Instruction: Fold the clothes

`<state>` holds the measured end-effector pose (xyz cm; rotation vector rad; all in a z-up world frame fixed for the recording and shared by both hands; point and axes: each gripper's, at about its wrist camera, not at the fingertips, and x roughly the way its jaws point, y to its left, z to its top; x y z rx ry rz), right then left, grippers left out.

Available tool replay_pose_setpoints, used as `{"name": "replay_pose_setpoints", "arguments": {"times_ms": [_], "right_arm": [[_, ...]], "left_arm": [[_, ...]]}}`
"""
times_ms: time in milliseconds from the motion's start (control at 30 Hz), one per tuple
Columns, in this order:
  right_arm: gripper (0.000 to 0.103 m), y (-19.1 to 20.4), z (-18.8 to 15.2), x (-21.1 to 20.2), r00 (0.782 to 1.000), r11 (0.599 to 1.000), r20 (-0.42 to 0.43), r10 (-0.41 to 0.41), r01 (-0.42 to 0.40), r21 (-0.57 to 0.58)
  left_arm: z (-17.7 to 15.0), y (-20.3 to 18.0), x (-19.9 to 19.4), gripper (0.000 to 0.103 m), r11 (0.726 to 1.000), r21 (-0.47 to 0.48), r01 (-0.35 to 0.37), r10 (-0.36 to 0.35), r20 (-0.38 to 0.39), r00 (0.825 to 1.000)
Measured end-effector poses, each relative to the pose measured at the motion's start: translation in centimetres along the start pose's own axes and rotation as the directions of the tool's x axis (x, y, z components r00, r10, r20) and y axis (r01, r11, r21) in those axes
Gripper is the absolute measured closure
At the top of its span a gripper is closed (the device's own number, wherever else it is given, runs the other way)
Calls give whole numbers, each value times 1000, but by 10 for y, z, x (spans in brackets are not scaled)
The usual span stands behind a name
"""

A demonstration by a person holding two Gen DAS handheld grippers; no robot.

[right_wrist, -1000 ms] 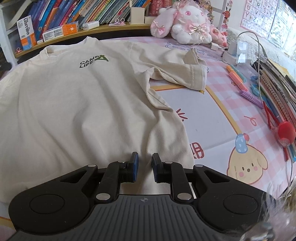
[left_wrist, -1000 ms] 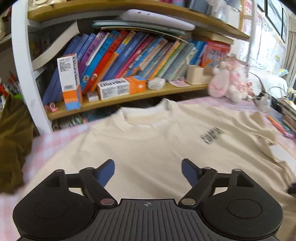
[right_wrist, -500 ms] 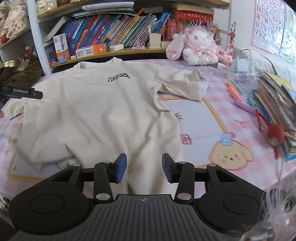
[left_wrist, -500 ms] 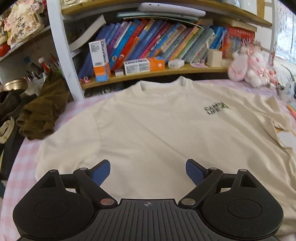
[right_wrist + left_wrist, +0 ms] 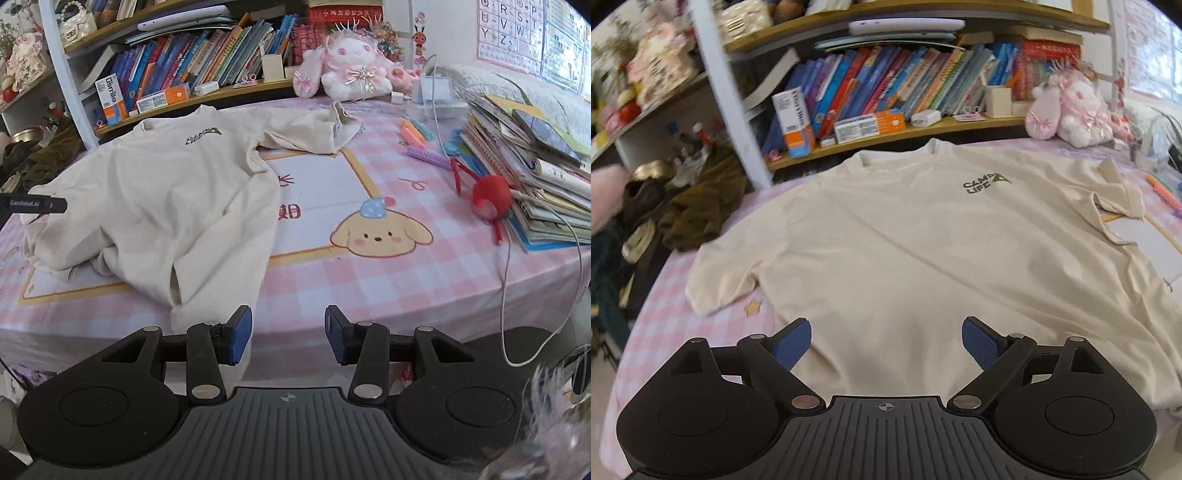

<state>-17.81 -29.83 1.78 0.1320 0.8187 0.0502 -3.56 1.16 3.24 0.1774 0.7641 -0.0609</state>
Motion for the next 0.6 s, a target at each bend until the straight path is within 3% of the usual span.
{"name": "replay_pose_setpoints", "arguments": {"times_ms": [333,600], "right_arm": [[61,-2,0,6,998,998,-6,62,-62,7],[65,-19,-7,14,997,995,-50,67,-63,80]], "left_arm": [[-33,29,-33,12,994,-111,-23,23,-2,1000],[-78,43,-55,12,991,-130,-15,11,-30,999]]}}
